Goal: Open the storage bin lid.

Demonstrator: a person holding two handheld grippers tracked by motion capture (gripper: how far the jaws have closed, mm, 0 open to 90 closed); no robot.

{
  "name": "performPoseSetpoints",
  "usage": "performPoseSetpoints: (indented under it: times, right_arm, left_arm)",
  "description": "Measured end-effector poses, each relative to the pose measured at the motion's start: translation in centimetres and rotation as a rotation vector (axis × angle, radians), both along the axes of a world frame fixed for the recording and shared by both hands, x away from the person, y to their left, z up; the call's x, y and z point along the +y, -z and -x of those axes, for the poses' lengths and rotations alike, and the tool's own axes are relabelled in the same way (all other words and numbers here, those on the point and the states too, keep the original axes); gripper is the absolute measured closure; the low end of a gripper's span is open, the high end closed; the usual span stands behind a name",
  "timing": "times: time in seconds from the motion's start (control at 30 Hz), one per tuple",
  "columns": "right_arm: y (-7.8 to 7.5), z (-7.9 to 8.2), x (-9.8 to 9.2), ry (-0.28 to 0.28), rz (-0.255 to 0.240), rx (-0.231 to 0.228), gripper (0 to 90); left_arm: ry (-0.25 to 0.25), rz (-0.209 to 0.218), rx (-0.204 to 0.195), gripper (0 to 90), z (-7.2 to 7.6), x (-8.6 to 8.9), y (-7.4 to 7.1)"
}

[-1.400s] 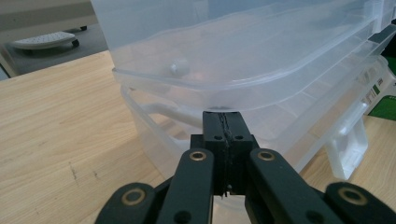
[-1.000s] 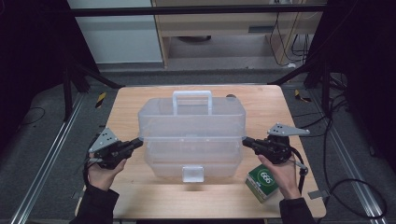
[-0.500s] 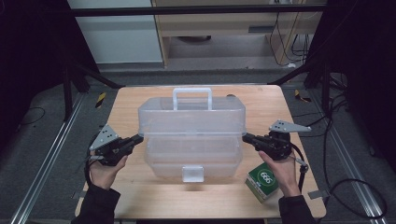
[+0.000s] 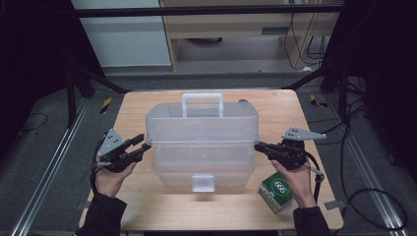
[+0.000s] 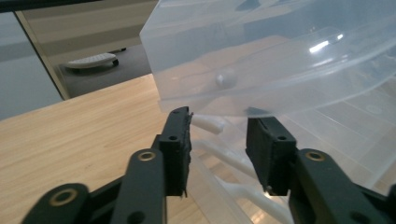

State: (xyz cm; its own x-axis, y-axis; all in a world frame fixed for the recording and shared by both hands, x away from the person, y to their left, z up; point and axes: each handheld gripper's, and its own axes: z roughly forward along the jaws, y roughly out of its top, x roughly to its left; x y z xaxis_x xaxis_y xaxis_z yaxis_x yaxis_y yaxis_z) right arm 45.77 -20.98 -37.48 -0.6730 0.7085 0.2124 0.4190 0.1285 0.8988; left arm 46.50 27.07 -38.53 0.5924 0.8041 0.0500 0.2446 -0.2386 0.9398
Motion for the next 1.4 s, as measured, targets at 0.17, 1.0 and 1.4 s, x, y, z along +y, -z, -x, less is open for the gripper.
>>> performPoseSetpoints:
  times: [0.17, 1.0, 1.4]
  right_arm:
    - [0.0, 0.0, 0.0, -0.001, -0.002, 0.003, 90.0]
    - [0.6, 0.0, 0.1, 0.028, 0.074, 0.007, 79.9]
    - [3.0, -0.8, 0.5, 0.053, 0.161, 0.107, 74.4]
  left_arm:
    - [0.003, -0.015, -0.003, 53.0, -0.5, -0.8, 0.1]
    - [-0.014, -0.021, -0.023, 64.6, -0.6, -1.2, -0.2]
    - [-0.016, -0.024, -0.023, 64.6, -0.6, -1.2, -0.3]
